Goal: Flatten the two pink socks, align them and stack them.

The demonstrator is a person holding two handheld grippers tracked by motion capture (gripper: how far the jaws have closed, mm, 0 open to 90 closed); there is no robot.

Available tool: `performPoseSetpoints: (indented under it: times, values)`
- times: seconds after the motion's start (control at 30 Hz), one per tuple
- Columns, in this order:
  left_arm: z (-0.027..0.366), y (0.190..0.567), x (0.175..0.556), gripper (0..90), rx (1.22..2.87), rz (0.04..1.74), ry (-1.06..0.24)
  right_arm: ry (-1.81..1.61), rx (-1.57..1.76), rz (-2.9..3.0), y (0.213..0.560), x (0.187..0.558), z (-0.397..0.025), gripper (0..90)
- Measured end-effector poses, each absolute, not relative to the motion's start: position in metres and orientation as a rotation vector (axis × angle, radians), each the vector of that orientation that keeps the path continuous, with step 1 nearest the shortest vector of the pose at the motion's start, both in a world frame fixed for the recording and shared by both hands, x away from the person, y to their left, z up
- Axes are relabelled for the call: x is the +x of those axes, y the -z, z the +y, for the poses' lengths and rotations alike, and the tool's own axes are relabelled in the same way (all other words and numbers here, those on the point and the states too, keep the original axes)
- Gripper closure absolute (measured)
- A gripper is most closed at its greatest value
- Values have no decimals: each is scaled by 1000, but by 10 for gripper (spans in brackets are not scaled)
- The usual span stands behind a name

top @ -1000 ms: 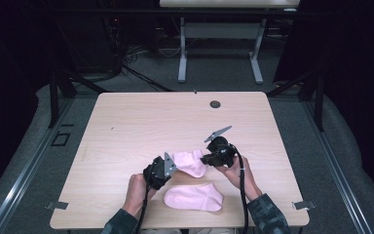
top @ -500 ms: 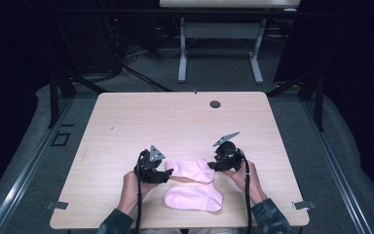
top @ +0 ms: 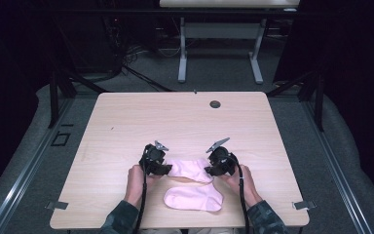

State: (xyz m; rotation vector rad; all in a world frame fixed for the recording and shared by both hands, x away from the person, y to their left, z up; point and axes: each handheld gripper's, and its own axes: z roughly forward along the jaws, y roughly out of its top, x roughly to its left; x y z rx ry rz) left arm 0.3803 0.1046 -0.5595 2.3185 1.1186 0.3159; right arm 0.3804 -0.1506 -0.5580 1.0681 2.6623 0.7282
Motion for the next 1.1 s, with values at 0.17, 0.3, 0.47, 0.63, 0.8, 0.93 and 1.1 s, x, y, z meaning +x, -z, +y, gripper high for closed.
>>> performPoseSetpoints:
  times: [0.17,0.3,0.47,0.63,0.8,0.93,1.1]
  values:
    - [104,561,382,622,2341,1116,-306,-737,1059,2665,559,379,-150,670]
    - [103,561,382,694,2339,1115,-290,-765,1067,2682,559,379,-151,756]
    - [102,562,382,848,2342,1095,-279,-813,1117,2680,561,378,-153,823]
    - [104,561,380,882,2321,1078,-259,-846,1167,2641,560,377,-156,833]
    - [109,548,373,884,2270,1061,-240,-891,1141,2622,543,368,-163,832]
    - [113,531,363,884,2230,1050,-215,-941,1132,2600,523,356,-168,832]
    - [117,518,351,884,2196,1029,-187,-975,1112,2573,500,338,-175,831]
